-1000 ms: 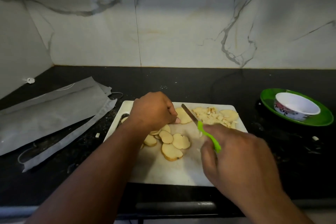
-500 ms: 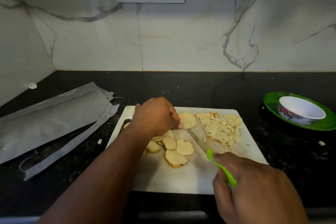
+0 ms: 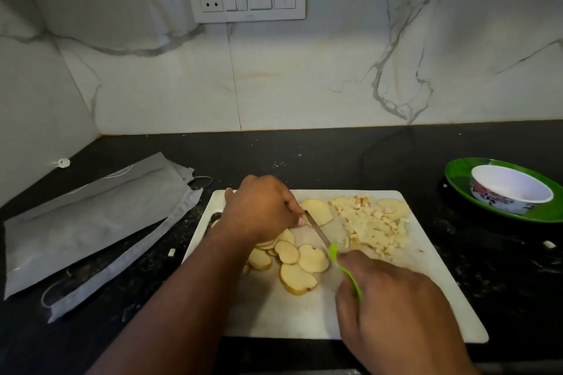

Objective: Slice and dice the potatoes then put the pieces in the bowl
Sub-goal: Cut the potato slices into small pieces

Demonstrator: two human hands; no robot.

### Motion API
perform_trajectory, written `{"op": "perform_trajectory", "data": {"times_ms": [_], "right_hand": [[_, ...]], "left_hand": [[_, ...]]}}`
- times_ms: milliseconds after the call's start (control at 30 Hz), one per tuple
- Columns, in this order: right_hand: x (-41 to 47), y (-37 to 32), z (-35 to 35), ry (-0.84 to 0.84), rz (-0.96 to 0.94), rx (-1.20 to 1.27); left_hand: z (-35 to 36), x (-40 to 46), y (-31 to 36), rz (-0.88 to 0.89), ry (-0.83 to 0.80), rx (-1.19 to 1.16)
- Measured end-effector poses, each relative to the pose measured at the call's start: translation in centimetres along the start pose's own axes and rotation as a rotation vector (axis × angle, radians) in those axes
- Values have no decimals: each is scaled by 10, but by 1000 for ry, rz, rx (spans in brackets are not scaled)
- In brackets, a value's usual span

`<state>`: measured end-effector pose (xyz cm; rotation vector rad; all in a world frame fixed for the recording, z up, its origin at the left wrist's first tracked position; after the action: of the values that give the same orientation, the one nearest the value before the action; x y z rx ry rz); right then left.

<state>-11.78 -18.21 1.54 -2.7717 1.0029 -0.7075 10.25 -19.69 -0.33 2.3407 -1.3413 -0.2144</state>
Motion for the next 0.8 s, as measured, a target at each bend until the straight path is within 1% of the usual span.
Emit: {"op": "perform_trajectory", "data": {"times_ms": [167, 267, 400, 467, 600, 733, 800], "right_hand": [[-27, 11, -24, 16, 58, 27], [-13, 7, -36, 49, 44, 34], [21, -9, -27, 41, -9, -12], [33, -17, -21, 69, -55, 28], [38, -20, -11, 34, -71, 71], [24, -14, -5, 9, -52, 78], [12, -9, 1, -48, -43, 41]], "left_hand": [[-2, 2, -5, -23, 47, -46], [-5, 0, -4, -31, 47, -18], [-9, -4, -3, -36, 21, 47], [-10, -6, -3, -46, 20, 73], [-9, -5, -2, -56, 19, 89], [-6, -2, -3, -80, 15, 98], [-6, -2, -3, -75, 9, 73]]}}
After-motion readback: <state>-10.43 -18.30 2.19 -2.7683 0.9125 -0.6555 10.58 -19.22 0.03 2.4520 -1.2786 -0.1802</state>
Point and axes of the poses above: each hand's wrist, its own x-axis towards the middle knuckle, its own z-axis out of the palm, y = z × x, the point moved 9 cm from there along x, towards the middle knuckle, and after that the axes turned 1 degree about x, right-handed, at the moved point
